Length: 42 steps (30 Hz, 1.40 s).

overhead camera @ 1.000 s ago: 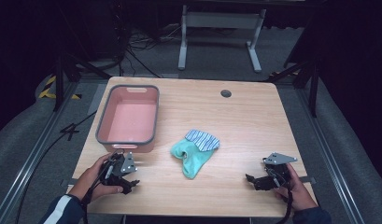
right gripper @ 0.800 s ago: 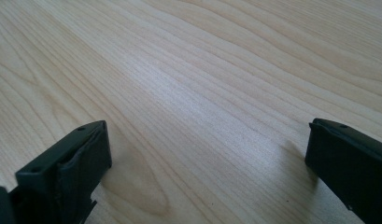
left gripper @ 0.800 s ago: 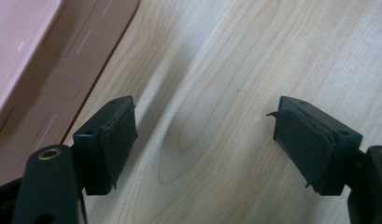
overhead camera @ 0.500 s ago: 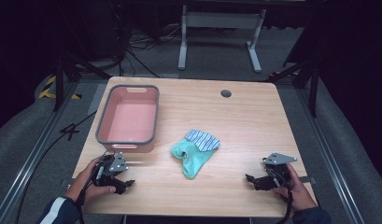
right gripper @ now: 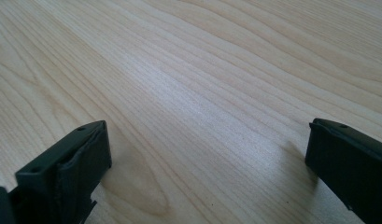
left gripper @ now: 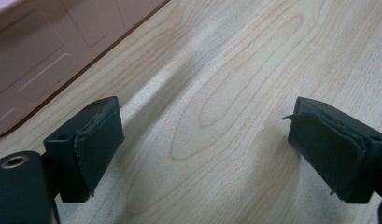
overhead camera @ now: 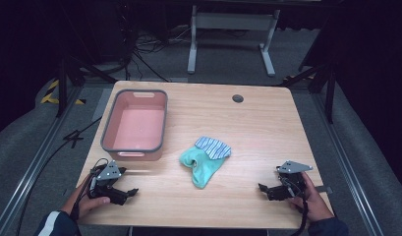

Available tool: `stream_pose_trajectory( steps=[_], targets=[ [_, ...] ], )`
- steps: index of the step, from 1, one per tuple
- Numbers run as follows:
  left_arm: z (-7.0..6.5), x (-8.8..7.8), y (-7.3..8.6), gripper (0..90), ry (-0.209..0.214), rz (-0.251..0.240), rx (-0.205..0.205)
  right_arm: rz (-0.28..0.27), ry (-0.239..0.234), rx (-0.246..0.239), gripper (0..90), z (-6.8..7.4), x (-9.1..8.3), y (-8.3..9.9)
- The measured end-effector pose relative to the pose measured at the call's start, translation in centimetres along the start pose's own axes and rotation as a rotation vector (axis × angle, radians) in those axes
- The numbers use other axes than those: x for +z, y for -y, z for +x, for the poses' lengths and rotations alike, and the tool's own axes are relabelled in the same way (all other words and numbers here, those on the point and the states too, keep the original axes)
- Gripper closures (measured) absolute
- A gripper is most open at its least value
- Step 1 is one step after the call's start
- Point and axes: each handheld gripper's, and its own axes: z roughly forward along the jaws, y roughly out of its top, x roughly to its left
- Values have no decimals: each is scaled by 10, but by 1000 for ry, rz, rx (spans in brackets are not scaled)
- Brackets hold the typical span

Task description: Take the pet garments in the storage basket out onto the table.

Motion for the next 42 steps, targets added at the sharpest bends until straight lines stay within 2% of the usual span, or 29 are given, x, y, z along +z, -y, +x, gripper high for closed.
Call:
stream_pose_trajectory(
  steps=[42],
  targets=[
    [0,2,-2,61,-9,11,-4,0,1,2,5,0,0,0]
  ],
)
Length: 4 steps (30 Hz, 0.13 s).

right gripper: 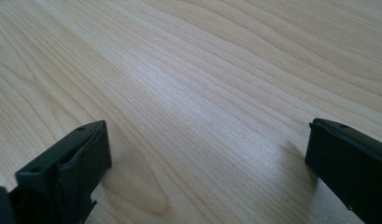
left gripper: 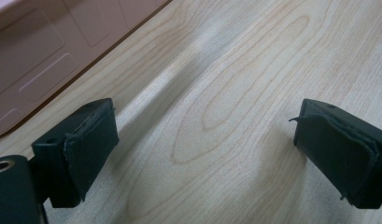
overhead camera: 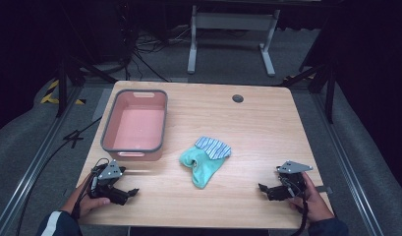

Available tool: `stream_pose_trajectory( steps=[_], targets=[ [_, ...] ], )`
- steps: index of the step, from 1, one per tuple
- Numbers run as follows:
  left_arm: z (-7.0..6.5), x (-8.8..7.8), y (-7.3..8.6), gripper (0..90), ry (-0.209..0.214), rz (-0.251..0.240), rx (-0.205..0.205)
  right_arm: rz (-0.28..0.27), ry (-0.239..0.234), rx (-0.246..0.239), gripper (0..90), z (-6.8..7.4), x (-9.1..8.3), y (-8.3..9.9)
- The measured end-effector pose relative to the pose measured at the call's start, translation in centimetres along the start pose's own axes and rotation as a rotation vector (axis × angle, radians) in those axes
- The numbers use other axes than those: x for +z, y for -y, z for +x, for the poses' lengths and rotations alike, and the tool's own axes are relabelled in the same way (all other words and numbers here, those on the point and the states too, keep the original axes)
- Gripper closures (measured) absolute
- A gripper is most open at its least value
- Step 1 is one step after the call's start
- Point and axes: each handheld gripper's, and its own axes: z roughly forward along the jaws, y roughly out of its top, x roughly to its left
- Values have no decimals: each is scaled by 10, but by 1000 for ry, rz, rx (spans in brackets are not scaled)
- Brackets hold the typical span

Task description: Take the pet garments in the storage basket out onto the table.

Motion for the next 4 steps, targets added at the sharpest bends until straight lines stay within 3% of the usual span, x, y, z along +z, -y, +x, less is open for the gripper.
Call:
stream_pose_trajectory(
  steps=[4],
  targets=[
    [0,0,0,59,-2,2,4,0,0,0,5,0,0,0]
  ],
)
